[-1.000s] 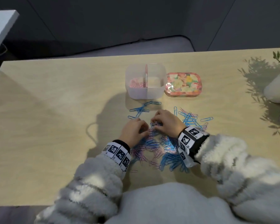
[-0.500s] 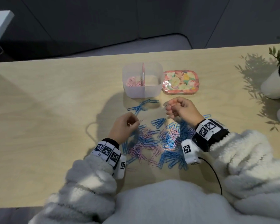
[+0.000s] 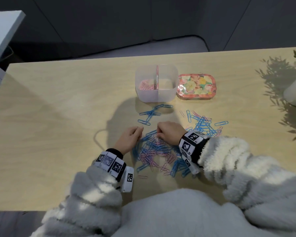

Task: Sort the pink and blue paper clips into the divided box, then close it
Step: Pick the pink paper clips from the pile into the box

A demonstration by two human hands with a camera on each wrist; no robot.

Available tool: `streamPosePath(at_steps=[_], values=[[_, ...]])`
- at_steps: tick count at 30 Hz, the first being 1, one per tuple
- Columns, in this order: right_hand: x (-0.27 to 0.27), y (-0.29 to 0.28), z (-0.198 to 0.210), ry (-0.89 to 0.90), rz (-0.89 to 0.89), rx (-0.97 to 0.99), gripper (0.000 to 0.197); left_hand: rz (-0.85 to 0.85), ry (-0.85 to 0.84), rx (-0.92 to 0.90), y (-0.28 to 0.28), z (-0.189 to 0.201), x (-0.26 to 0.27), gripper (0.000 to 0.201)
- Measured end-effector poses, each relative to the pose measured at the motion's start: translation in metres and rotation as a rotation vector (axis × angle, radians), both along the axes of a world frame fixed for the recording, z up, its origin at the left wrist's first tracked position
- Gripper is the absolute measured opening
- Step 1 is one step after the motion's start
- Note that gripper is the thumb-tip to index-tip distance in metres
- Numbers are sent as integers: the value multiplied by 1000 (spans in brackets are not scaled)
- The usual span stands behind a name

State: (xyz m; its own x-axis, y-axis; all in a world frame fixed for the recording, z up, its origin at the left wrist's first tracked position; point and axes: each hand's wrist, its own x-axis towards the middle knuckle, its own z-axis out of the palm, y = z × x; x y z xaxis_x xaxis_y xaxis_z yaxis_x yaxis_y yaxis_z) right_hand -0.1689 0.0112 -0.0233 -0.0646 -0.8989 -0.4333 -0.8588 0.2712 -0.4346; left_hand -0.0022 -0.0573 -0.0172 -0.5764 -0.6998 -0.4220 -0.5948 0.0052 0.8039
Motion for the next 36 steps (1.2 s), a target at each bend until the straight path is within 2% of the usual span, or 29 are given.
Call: streamPosePath(at_steps=[3, 6, 8, 11, 13, 15, 18, 20, 24, 28, 32, 34, 36], values=[[-12, 1, 2, -11, -66, 7, 17, -128, -83, -158, 7, -5, -3, 29], [-30, 8, 6, -234, -230, -124, 6, -214, -211, -296, 15, -5, -6, 21], [-39, 15, 8, -402, -331, -183, 10, -237, -247, -352, 16, -4, -4, 18], [-39, 25, 9, -686, -490, -60, 19, -225, -270, -369, 12, -2, 5, 14], [-36, 30, 7, -735, -550, 28, 27, -229, -281, -399, 9, 0, 11, 14], [-31, 32, 7, -670, -521, 20, 22, -223, -267, -428, 10, 3, 11, 13], [-27, 34, 2, -335, -239, -64, 3, -229, -233, -446, 15, 5, 0, 15], [-25, 33, 0, -180, -151, -25, 7, -266, -243, -455, 19, 2, -10, 17], [-31, 30, 1, -155, -206, 11, 5, -297, -290, -462, 21, -1, -23, 14], [-38, 34, 4, -73, -292, -91, 7, -323, -302, -422, 19, -1, -24, 13], [-19, 40, 11, -32, -136, -134, 21, -217, -241, -391, 15, 1, -20, 12], [-9, 40, 9, -1, -82, -108, 29, -152, -196, -315, 11, 4, -17, 12], [-2, 39, 7, 49, -58, -102, 28, -105, -148, -232, 7, 6, -16, 10]])
